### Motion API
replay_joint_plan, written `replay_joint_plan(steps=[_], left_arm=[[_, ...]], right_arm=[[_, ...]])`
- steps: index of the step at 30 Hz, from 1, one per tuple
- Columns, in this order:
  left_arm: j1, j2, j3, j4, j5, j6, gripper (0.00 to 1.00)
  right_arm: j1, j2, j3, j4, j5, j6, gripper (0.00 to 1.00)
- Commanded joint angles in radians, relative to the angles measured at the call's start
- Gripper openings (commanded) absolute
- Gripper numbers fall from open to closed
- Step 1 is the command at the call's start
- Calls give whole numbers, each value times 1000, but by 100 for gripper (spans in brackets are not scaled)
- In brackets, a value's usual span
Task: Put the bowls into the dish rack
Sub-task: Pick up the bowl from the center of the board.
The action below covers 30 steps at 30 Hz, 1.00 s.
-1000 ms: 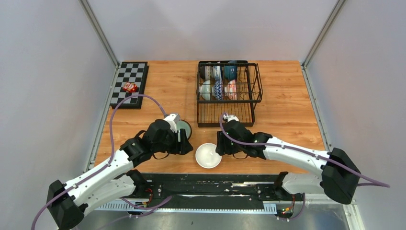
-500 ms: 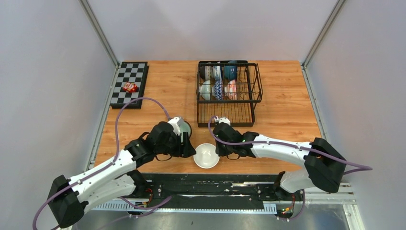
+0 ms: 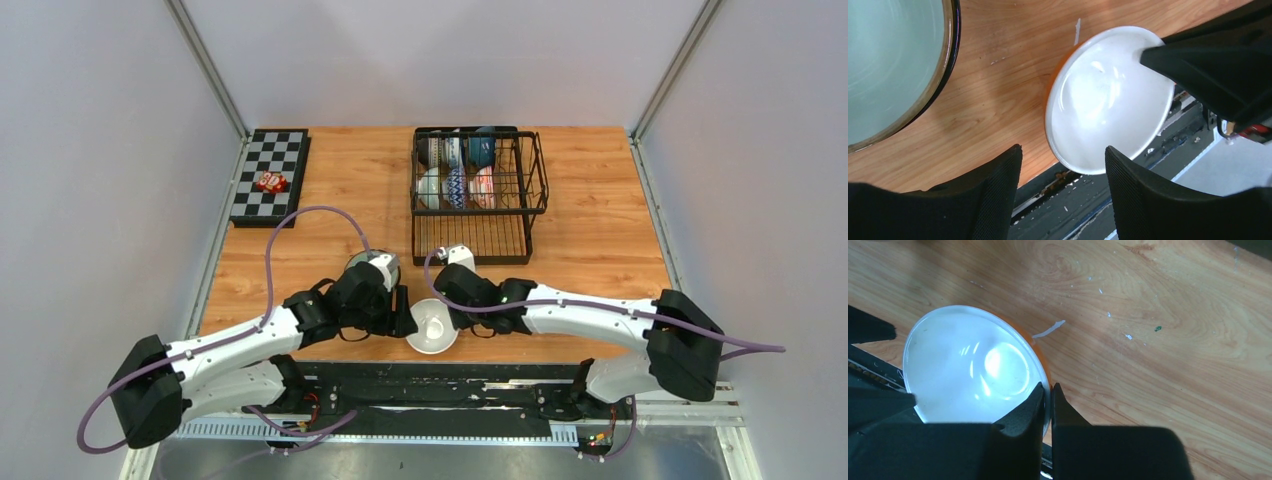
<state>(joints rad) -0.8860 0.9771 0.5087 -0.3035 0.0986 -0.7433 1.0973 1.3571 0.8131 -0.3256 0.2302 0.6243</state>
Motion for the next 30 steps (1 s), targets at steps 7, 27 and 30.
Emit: replay_joint_plan(steps=[7,27,30], left_arm=[[-42,55,-16,85,-94,-44,57],[-54,65,-30,174,-6,-67,0],[-55,47,-51,213,0,-80,0]], right_arm=[[83,-99,81,-118,158,-16,3],[147,-116,138,-202,270,4,4],[146,-135,135,-203,275,-23,14]])
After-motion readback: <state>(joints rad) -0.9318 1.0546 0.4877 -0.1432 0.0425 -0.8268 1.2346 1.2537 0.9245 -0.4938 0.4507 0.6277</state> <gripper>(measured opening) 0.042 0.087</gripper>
